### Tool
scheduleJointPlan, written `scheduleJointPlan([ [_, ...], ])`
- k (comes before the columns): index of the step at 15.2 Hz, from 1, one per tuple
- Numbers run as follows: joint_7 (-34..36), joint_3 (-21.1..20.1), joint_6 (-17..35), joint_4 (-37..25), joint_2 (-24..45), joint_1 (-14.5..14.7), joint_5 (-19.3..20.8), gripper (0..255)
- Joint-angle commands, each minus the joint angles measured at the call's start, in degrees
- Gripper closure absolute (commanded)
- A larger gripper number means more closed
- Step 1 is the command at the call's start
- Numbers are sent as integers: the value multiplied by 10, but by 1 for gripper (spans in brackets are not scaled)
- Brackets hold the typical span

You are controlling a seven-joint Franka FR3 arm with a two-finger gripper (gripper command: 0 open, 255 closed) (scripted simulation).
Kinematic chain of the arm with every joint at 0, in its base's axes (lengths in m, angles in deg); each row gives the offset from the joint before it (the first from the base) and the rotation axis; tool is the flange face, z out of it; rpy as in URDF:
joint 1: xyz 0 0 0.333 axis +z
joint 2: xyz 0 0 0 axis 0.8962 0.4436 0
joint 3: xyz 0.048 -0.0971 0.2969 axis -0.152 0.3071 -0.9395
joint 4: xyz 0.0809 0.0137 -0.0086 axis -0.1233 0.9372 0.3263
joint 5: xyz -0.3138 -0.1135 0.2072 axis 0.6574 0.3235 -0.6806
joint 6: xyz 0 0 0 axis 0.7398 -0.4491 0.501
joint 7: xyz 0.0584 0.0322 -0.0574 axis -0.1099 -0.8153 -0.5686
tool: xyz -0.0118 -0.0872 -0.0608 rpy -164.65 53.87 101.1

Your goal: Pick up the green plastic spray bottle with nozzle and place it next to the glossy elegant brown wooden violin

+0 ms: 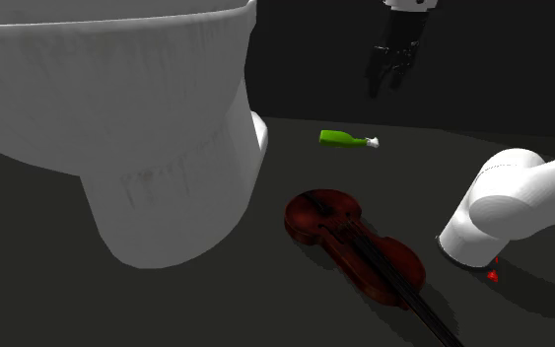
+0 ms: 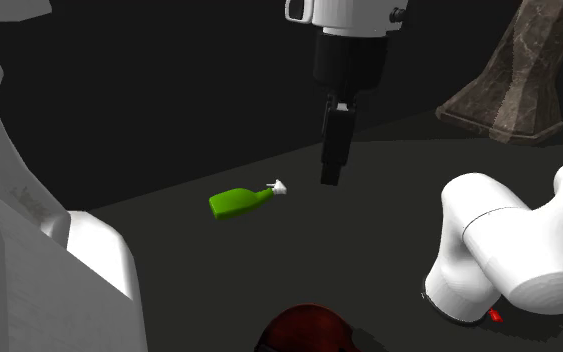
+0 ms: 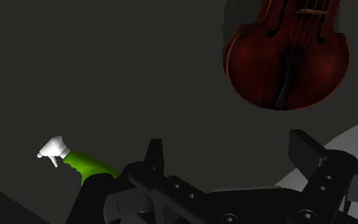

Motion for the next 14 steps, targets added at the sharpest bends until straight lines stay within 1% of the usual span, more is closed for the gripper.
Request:
scheduleJointPlan([
  [1, 0, 0, 0, 0, 0, 0, 0, 0],
  [8, -146, 94, 86, 74, 13, 0, 58, 0],
  [14, -269, 178, 171, 101, 69, 1, 101, 0],
])
